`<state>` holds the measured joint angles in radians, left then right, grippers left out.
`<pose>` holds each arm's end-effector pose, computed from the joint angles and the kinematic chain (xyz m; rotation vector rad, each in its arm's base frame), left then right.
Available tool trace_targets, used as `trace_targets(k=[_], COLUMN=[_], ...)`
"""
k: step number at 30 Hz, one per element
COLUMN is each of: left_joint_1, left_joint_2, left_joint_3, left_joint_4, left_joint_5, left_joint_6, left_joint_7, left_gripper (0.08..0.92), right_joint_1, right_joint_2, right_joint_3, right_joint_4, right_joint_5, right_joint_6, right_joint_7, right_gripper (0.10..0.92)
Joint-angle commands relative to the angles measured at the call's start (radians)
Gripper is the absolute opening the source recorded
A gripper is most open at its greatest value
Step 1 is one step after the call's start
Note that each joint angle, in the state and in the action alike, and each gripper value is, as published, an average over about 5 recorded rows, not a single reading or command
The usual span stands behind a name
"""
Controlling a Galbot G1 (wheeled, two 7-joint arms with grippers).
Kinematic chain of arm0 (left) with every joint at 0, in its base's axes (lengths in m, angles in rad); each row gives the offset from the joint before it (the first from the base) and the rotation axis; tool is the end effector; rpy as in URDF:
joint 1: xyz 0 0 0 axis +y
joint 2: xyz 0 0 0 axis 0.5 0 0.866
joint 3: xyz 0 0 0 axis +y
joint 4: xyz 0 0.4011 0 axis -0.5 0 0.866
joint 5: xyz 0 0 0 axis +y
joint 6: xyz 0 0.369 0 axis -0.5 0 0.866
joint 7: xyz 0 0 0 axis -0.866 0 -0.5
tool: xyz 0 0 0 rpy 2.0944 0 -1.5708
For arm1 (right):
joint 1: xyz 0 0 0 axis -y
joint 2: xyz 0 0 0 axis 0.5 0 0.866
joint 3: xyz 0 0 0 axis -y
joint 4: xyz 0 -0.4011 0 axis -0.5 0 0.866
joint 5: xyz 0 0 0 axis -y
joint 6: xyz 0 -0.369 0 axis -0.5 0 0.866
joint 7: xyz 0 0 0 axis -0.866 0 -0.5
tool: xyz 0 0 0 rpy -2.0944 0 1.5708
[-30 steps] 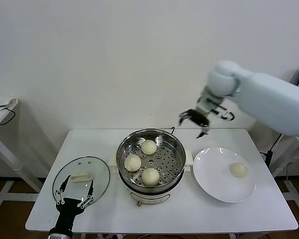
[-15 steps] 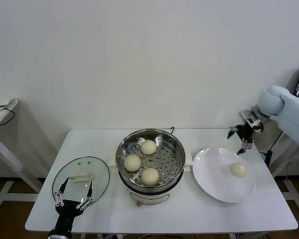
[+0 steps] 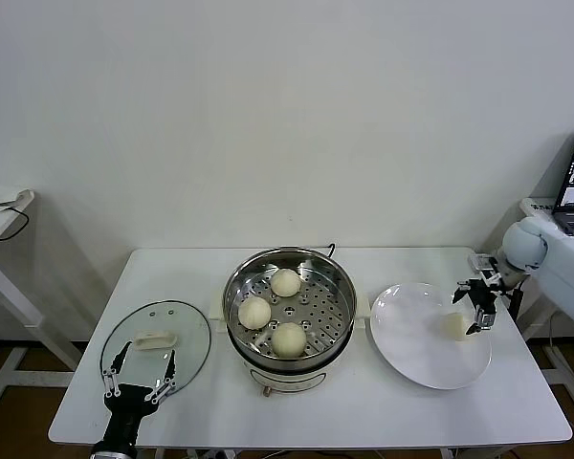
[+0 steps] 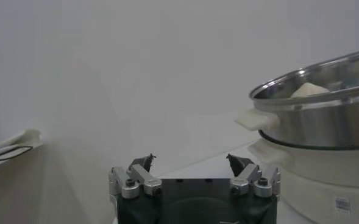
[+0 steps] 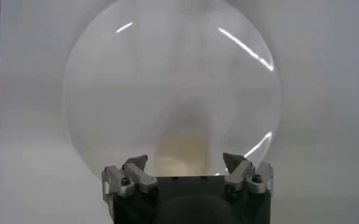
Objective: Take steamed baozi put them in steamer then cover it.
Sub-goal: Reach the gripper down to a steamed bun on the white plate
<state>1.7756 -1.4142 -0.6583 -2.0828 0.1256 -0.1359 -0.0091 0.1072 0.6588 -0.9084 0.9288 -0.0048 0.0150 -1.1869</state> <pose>0.0975 0.0770 -0.3696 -0.0119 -3.0298 -0.5052 0.5765 -0.3127 -0.2102 1.2320 -1.3307 1.2248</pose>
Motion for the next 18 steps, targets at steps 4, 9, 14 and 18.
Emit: trace_targets(k=[4,9,14,18], left_joint_1=[-0.002,0.000,0.000,-0.001], left_joint_2=[0.004,0.004,0.003,0.002], left_joint_3=[-0.018,-0.021,-0.021,-0.019], left_joint_4=[-0.015,-0.015,-0.013,-0.014], left_joint_5=[-0.032,-0.036,-0.035,-0.035], left_joint_6=[0.018,0.017,0.016,0.016], left_joint_7=[-0.012,-0.012,-0.011,-0.010], left_gripper=[0.823,0.823,0.823,0.823], right_joint_1=[-0.060,-0.061,-0.064,-0.064], right_joint_2=[0.026,0.045,0.058,0.064], right_joint_3=[0.020,0.019,0.019,0.019], right_joint_4=[-0.052,-0.074,-0.086,-0.087], right_joint_5=[-0.024,-0.029,-0.033,-0.034], right_joint_6=[-0.003,0.000,0.002,0.002], right_joint_7=[0.059,0.065,0.071,0.073], right_gripper=[0.823,0.823,0.823,0.819])
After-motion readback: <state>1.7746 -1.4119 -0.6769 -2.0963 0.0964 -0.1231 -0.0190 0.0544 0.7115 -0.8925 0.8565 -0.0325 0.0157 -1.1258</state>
